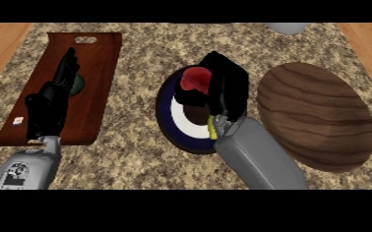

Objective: Pick the pear from the plate and place it in the bowl

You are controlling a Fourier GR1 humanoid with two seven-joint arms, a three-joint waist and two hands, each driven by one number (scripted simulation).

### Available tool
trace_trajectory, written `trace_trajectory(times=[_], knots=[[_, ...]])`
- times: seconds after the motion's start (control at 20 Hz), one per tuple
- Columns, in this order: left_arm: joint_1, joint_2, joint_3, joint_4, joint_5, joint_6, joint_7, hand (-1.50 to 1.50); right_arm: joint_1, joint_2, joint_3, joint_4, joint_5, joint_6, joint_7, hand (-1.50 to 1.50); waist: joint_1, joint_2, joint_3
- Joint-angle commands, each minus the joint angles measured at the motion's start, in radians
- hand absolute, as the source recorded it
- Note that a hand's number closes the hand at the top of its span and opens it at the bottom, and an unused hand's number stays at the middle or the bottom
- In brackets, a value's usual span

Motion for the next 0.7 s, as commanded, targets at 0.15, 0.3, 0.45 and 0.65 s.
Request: trace_trajectory(times=[0.15, 0.3, 0.45, 0.65], knots=[[0.002, -0.007, 0.001, -0.014, -0.004, 0.001, -0.007, 0.0, -0.068, 0.001, 0.072, -0.094, 0.223, -0.071, 0.413, 1.5, -0.001, 0.013, 0.002], [-0.009, 0.027, 0.041, 0.008, 0.016, -0.022, -0.011, 0.0, 0.009, 0.001, 0.033, -0.154, 0.292, -0.083, 0.39, 1.5, -0.015, 0.014, 0.002], [0.015, -0.012, 0.006, -0.024, -0.007, 0.001, -0.006, 0.0, 0.054, 0.001, -0.023, -0.185, 0.341, -0.081, 0.361, 1.5, -0.014, 0.017, 0.003], [-0.001, -0.02, 0.007, -0.017, -0.022, 0.009, 0.002, 0.0, 0.177, -0.07, -0.172, -0.266, 0.282, -0.141, 0.165, 1.5, -0.021, 0.021, 0.004]])
